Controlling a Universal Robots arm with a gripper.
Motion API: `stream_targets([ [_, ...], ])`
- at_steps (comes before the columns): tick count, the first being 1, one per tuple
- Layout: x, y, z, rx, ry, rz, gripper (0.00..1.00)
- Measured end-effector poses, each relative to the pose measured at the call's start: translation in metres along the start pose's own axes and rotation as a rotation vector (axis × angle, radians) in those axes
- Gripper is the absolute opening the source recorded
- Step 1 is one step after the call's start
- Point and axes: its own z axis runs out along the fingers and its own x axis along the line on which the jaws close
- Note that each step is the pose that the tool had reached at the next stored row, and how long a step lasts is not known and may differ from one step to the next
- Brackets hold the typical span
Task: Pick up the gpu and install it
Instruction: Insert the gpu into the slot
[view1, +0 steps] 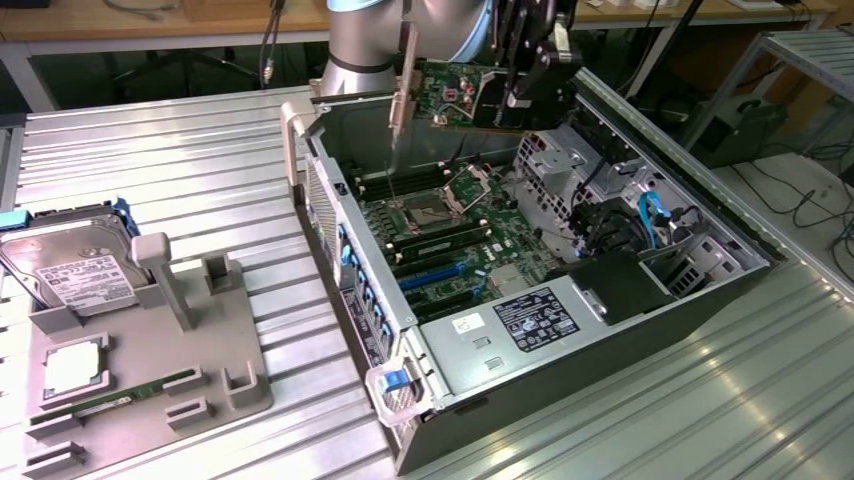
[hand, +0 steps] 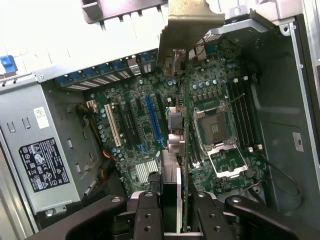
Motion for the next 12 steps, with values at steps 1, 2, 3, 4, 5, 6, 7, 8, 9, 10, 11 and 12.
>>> stream_targets([
  [1,0.0000,0.0000,0.0000,-0.0005,-0.0005,-0.018,0.28],
  [2,0.0000,0.0000,0.0000,-0.0010,-0.0011,-0.038,0.28],
  [3,0.0000,0.0000,0.0000,-0.0014,-0.0015,-0.054,0.28],
  [4,0.0000,0.0000,0.0000,-0.0019,-0.0021,-0.073,0.28],
  [5,0.0000,0.0000,0.0000,-0.0023,-0.0025,-0.090,0.28],
  [6,0.0000,0.0000,0.0000,-0.0028,-0.0031,-0.110,0.28],
  [7,0.0000,0.0000,0.0016,0.0063,-0.0060,-0.157,0.28],
  [8,0.0001,0.0001,0.0041,0.0245,-0.0092,-0.168,0.28],
  [9,0.0001,0.0001,0.0047,0.0242,-0.0100,-0.183,0.28],
  [10,0.0002,0.0001,0.0058,0.0239,-0.0107,-0.200,0.28],
  [11,0.0002,0.0002,0.0070,0.0236,-0.0113,-0.214,0.28],
  [12,0.0002,0.0002,0.0075,0.0235,-0.0115,-0.218,0.28],
])
